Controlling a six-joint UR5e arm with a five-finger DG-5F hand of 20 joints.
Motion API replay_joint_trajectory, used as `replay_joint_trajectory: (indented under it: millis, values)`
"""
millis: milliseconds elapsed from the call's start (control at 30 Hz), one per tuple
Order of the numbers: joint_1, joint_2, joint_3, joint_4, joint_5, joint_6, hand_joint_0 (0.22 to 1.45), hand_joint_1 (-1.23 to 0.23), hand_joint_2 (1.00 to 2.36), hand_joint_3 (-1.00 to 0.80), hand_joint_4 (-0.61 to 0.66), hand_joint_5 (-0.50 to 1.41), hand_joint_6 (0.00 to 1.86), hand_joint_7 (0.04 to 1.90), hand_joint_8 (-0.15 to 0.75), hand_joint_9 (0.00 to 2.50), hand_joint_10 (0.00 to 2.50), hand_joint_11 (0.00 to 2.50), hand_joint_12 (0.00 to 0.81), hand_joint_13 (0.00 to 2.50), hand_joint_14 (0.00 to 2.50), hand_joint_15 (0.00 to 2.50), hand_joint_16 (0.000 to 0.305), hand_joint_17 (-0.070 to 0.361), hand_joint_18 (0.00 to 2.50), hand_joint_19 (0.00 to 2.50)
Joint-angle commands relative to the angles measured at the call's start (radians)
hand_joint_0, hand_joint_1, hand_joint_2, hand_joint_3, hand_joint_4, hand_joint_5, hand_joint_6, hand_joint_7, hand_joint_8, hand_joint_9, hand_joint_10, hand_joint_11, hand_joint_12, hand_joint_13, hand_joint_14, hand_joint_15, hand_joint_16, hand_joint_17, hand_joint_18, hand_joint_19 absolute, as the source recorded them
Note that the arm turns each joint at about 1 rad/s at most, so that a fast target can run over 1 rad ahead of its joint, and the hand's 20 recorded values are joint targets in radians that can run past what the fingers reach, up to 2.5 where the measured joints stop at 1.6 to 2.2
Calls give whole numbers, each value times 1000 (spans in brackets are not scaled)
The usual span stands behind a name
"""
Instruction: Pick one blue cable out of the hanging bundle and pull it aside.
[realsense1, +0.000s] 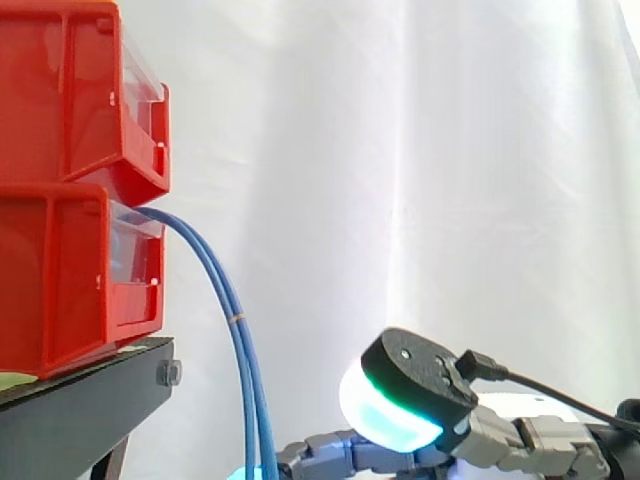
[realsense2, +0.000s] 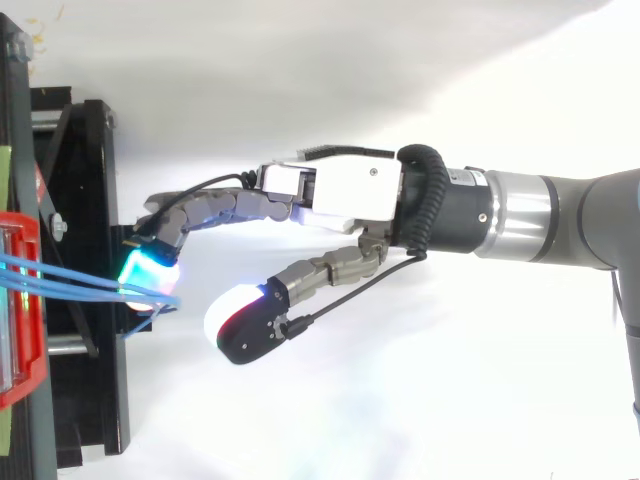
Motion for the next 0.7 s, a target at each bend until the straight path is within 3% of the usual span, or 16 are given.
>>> replay_joint_trajectory:
  millis: [0,433,667]
  values:
    - [2,0,11,4,1,-2,475,-487,1000,-500,243,-126,502,793,245,374,0,0,354,193,2,74,56,125,32,186]
    - [-1,0,16,6,-4,-2,532,-573,1000,-500,280,-80,503,942,273,579,0,0,348,397,5,144,50,114,290,300]
    - [-10,0,52,-14,-5,7,554,-647,1000,-500,284,-66,503,1044,272,601,0,0,350,420,6,150,48,109,345,320]
